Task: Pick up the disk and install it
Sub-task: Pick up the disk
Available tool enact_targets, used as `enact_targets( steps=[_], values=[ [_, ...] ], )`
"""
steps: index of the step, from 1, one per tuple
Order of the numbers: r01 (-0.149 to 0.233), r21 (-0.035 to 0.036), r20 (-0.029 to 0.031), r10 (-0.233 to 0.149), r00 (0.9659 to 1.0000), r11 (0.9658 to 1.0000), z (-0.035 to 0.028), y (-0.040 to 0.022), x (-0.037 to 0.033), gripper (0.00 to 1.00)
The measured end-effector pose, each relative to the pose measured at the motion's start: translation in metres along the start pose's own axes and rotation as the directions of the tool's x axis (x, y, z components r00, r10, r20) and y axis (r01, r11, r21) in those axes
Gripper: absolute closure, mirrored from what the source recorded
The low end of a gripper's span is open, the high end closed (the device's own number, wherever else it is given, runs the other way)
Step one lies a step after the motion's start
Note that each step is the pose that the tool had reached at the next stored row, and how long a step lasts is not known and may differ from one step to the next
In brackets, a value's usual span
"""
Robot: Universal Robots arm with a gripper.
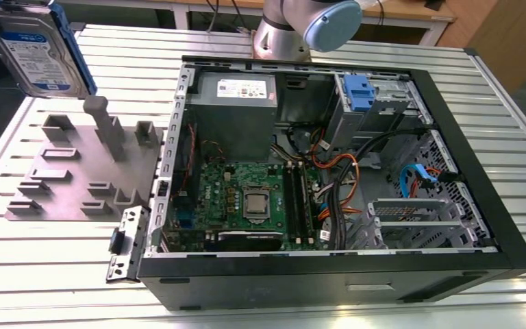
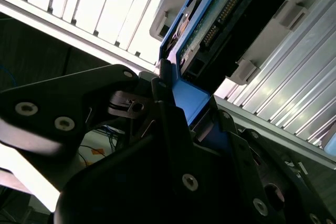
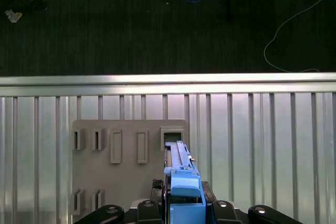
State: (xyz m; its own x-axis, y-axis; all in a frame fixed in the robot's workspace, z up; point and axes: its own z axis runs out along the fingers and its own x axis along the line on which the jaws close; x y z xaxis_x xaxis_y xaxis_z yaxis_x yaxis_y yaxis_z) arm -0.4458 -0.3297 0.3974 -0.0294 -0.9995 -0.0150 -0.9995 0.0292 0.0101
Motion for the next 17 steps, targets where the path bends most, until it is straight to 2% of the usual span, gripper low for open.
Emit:
enact_targets(
  steps=[17],
  values=[
    [0.0,-0.0002,-0.0001,0.0,1.0,1.0,-0.0036,0.0,-0.0001,0.64]
  ],
)
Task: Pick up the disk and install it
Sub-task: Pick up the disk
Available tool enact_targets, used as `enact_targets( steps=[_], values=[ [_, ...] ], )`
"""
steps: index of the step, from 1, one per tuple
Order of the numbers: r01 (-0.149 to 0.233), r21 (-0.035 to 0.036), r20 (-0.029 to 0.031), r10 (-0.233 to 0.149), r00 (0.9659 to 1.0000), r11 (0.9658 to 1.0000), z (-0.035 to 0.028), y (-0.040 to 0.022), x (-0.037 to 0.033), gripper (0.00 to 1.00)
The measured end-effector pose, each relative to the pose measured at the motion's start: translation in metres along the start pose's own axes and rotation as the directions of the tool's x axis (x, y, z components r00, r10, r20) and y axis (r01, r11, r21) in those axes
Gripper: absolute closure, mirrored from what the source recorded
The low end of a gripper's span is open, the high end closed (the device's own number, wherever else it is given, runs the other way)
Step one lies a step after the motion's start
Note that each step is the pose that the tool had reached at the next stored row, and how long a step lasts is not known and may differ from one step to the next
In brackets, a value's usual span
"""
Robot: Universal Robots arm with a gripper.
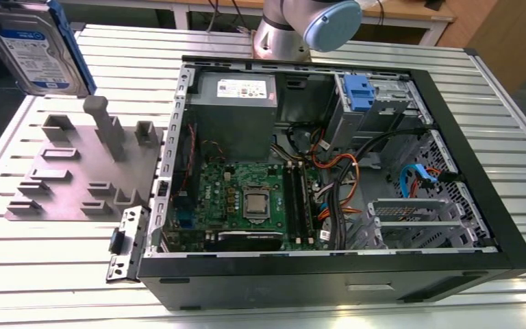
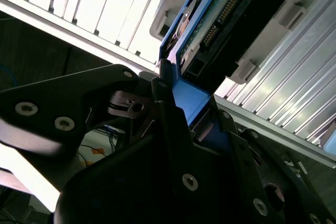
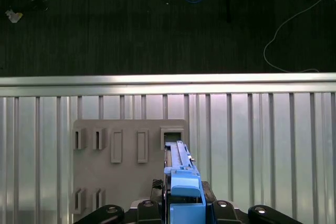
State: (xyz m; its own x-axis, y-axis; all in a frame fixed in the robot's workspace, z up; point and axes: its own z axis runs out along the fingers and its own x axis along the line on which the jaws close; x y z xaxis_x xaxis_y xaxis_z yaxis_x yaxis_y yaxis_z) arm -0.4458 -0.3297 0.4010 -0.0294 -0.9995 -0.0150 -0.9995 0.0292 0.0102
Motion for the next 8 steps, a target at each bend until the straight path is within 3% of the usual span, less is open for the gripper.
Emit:
enact_targets(
  steps=[8],
  values=[
    [0.0,0.0001,0.0,0.0,1.0,1.0,-0.0024,0.0,0.0,0.64]
  ],
)
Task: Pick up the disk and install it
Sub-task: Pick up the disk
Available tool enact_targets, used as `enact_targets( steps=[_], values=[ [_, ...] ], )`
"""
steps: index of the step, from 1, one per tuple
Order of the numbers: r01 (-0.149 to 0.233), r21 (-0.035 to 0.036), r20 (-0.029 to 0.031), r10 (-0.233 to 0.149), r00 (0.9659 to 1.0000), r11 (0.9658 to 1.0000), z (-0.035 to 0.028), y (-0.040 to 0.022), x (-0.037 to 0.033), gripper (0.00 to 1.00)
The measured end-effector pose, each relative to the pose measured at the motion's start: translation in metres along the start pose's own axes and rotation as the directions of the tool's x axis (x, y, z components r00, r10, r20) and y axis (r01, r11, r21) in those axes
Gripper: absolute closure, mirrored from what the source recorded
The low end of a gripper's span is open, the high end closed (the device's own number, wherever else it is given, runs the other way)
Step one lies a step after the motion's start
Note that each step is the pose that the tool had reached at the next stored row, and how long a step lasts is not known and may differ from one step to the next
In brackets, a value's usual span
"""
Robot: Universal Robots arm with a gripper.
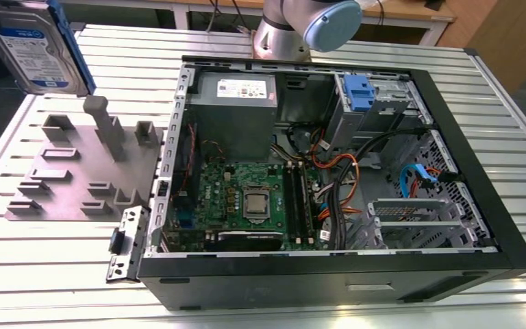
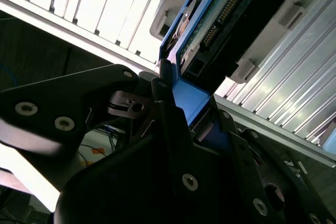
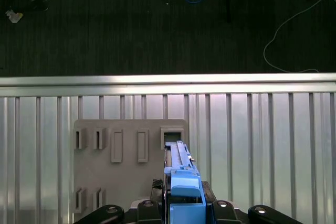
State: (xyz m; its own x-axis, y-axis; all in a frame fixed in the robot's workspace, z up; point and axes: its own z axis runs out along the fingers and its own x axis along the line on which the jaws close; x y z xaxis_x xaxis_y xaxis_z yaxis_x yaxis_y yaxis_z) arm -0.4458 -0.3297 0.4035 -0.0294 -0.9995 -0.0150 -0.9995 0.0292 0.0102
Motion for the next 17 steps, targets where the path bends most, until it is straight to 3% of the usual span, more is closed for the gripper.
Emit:
enact_targets(
  steps=[17],
  values=[
    [0.0,0.0001,0.0,0.0,1.0,1.0,-0.0031,0.0,-0.0001,0.64]
  ],
)
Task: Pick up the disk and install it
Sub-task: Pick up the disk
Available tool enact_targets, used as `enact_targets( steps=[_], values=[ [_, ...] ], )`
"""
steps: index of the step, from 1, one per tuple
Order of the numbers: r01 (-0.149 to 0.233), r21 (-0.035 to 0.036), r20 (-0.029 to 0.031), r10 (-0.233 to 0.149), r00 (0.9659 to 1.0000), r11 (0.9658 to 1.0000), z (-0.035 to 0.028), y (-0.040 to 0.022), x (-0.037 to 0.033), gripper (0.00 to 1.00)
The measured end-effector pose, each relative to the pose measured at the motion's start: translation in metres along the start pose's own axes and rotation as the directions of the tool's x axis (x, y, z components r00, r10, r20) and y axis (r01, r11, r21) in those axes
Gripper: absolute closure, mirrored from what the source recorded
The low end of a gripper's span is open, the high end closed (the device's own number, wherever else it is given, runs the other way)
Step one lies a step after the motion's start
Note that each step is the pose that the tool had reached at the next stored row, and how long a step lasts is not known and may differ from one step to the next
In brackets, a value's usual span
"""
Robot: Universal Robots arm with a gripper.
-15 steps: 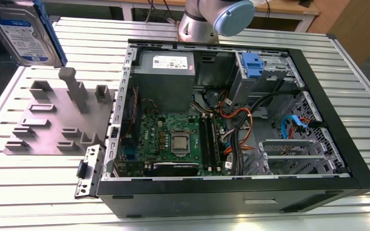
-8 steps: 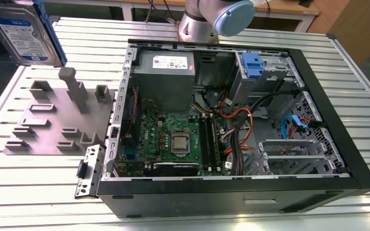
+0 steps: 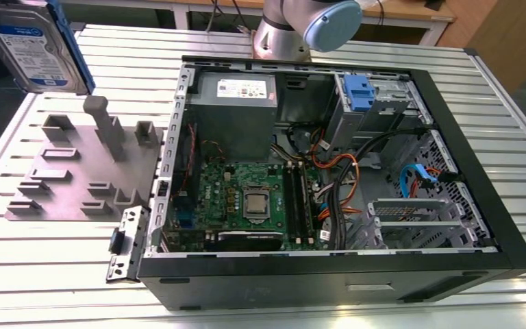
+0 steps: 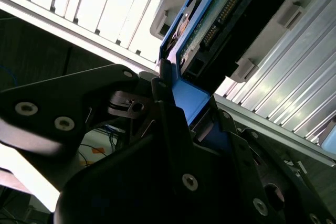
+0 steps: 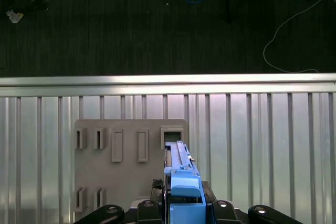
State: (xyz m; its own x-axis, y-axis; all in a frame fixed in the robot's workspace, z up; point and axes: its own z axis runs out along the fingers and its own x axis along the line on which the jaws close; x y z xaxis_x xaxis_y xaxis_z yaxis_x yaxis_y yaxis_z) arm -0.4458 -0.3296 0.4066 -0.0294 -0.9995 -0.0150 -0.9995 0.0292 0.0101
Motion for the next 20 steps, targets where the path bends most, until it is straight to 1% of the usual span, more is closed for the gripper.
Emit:
enact_targets(
  steps=[3,5,10,20],
  values=[
    [0.0,0.0,0.0,0.0,1.0,1.0,-0.0005,0.0,0.0,0.64],
    [0.0,0.0,0.0,0.0,1.0,1.0,-0.0031,0.0,0.0,0.64],
    [0.0,-0.0001,-0.0001,0.0,1.0,1.0,-0.0046,0.0001,-0.0001,0.64],
    [0.0,-0.0001,0.0,0.0,1.0,1.0,-0.0103,0.0001,-0.0001,0.64]
  ],
)
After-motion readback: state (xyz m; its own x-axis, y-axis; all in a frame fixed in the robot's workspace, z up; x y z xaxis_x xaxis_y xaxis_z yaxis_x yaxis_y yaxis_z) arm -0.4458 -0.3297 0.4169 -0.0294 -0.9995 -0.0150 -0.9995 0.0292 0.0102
